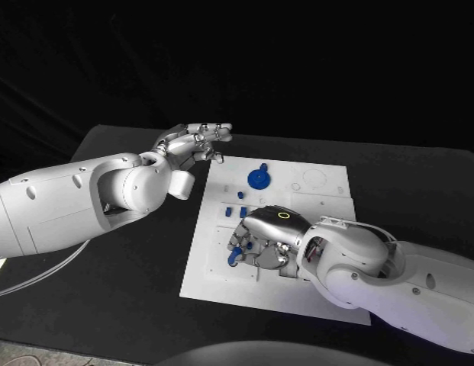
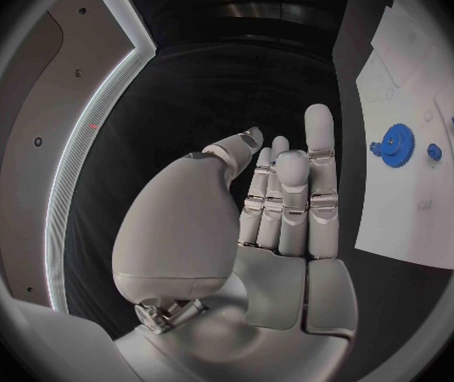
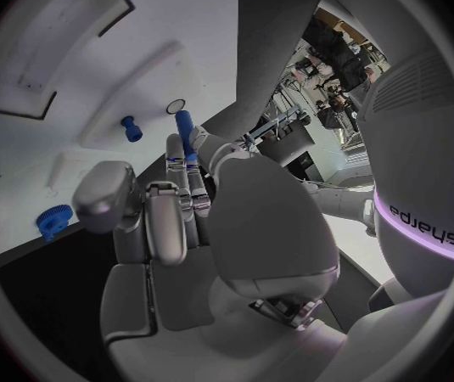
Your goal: Assemble the parts on the task board
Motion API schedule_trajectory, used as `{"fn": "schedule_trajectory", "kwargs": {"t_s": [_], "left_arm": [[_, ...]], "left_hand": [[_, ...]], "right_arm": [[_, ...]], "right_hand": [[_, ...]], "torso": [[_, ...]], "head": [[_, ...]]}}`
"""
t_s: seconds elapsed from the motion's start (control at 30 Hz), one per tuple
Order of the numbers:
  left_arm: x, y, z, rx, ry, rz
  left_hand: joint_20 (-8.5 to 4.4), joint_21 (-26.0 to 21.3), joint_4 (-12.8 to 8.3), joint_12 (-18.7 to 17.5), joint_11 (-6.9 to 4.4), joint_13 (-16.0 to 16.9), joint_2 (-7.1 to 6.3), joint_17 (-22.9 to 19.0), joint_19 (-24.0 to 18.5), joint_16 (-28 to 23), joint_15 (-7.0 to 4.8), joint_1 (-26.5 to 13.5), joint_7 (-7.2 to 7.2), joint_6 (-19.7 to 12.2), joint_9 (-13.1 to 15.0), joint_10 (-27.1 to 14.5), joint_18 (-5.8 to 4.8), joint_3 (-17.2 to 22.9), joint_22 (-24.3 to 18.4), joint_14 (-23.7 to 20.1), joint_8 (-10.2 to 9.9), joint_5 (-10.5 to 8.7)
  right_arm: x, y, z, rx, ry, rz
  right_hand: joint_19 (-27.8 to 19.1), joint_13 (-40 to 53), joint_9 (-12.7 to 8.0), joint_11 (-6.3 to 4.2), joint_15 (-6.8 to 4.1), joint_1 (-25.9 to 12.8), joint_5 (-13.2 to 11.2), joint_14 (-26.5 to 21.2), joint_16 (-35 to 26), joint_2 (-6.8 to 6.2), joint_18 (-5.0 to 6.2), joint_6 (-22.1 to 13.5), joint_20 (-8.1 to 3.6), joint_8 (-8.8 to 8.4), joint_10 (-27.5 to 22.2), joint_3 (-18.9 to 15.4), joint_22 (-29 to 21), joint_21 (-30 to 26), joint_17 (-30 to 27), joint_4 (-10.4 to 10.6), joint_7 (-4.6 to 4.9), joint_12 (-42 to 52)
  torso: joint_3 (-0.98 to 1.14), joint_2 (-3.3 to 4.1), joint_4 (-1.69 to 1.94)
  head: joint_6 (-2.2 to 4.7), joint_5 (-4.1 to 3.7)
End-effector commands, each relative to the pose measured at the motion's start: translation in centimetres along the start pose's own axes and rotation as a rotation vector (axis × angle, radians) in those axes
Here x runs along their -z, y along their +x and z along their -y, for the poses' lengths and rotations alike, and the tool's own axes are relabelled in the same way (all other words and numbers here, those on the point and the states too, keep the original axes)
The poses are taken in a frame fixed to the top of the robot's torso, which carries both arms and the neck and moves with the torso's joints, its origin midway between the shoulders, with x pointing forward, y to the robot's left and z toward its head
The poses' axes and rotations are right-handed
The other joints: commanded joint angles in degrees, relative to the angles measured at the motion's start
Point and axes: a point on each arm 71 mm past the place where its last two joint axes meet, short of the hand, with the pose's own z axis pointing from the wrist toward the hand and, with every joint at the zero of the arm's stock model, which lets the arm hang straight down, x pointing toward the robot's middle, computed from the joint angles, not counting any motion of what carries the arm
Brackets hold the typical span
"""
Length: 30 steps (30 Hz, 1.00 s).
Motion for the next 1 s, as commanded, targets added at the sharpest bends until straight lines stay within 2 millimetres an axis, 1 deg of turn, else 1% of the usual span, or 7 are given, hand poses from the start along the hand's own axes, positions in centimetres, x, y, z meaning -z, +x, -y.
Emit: {"fn": "schedule_trajectory", "kwargs": {"t_s": [0.03,0.1,0.2,0.37,0.63,0.83,1.0], "left_arm": [[0.0,0.2,0.0,0.009,0.003,-0.022],[0.0,0.2,0.0,0.009,0.003,-0.021],[0.0,0.2,0.0,0.009,0.003,-0.020],[0.0,0.2,0.0,0.009,0.002,-0.021],[0.0,0.2,0.0,0.009,0.002,-0.020],[0.0,0.2,0.0,0.008,0.002,-0.020],[0.0,0.2,0.0,0.008,0.001,-0.019]], "left_hand": [[0.11,-0.29,-0.14,0.28,-0.04,0.08,0.49,-0.09,-0.12,-0.35,0.13,-0.13,-0.02,-0.25,-0.02,-0.30,0.57,-0.33,-0.10,-0.49,0.29,0.21],[0.11,-0.29,-0.12,0.30,-0.03,0.09,0.49,-0.10,-0.11,-0.34,0.13,-0.16,-0.01,-0.25,-0.02,-0.32,0.57,-0.35,-0.10,-0.49,0.30,0.20],[0.11,-0.29,-0.12,0.30,-0.03,0.09,0.49,-0.10,-0.11,-0.34,0.13,-0.16,-0.01,-0.25,-0.02,-0.32,0.57,-0.35,-0.10,-0.49,0.30,0.20],[0.11,-0.29,-0.12,0.30,-0.03,0.09,0.49,-0.10,-0.11,-0.34,0.13,-0.16,-0.01,-0.25,-0.02,-0.32,0.57,-0.35,-0.10,-0.49,0.30,0.20],[0.11,-0.29,-0.12,0.30,-0.03,0.09,0.49,-0.10,-0.11,-0.34,0.13,-0.16,-0.01,-0.25,-0.02,-0.32,0.57,-0.35,-0.10,-0.49,0.30,0.20],[0.11,-0.29,-0.12,0.30,-0.03,0.09,0.49,-0.10,-0.11,-0.34,0.13,-0.16,-0.01,-0.25,-0.02,-0.32,0.57,-0.35,-0.10,-0.49,0.30,0.20],[0.11,-0.29,-0.12,0.30,-0.03,0.09,0.49,-0.10,-0.11,-0.34,0.13,-0.16,-0.01,-0.25,-0.02,-0.32,0.57,-0.35,-0.10,-0.49,0.30,0.20]], "right_arm": [[-0.1,0.4,0.1,0.049,-0.006,-0.027],[-0.2,0.6,0.1,0.054,-0.002,-0.034],[-0.2,0.7,0.2,0.059,0.002,-0.042],[-0.3,0.8,0.2,0.069,0.008,-0.057],[-0.3,0.9,0.1,0.101,0.016,-0.059],[-0.6,1.0,-0.5,0.130,0.015,-0.070],[-0.9,1.0,-0.9,0.151,0.014,-0.068]], "right_hand": [[0.06,-0.04,0.03,0.22,-0.31,0.09,0.33,3.31,0.38,0.16,0.45,0.39,-0.37,0.19,0.27,0.44,-0.06,0.29,0.72,-0.07,0.14,-0.39],[0.06,-0.04,0.03,0.22,-0.31,0.09,0.33,3.31,0.38,0.16,0.45,0.39,-0.37,0.19,0.27,0.44,-0.06,0.29,0.72,-0.07,0.14,-0.39],[0.06,-0.04,0.03,0.23,-0.30,0.10,0.34,3.31,0.40,0.16,0.45,0.39,-0.37,0.18,0.27,0.45,-0.07,0.29,0.75,-0.08,0.15,-0.40],[0.06,-0.03,0.03,0.23,-0.30,0.12,0.37,3.30,0.36,0.18,0.45,0.38,-0.37,0.17,0.27,0.48,-0.06,0.29,0.68,-0.11,0.16,-0.42],[0.04,-0.02,0.04,0.29,-0.25,0.10,0.83,3.30,0.40,0.22,0.45,0.38,-0.34,0.11,0.35,0.68,-0.08,0.28,0.71,-0.26,0.22,-0.63],[-0.02,-0.01,0.00,0.44,-0.13,-0.63,1.14,3.27,0.35,-0.26,0.46,0.16,-0.26,-0.08,0.29,0.50,-0.22,0.19,0.59,-0.15,0.36,-1.04],[-0.13,-0.12,-0.14,0.74,0.11,-1.94,1.18,3.19,0.18,-1.04,0.47,-0.42,-0.08,-0.36,-0.41,-0.03,-0.41,0.05,0.32,0.38,0.58,-1.79]], "torso": [[0.04,-0.02,-0.04],[0.04,0.02,-0.09],[0.04,0.03,-0.16],[0.04,-0.06,-0.12],[0.05,-0.07,0.00],[-0.04,0.00,0.02],[-0.04,-0.07,-0.02]], "head": [[-0.17,-0.03],[-0.05,0.05],[0.04,-0.21],[-0.39,-0.25],[-0.35,-0.34],[-0.42,-0.26],[-0.38,-0.31]]}}
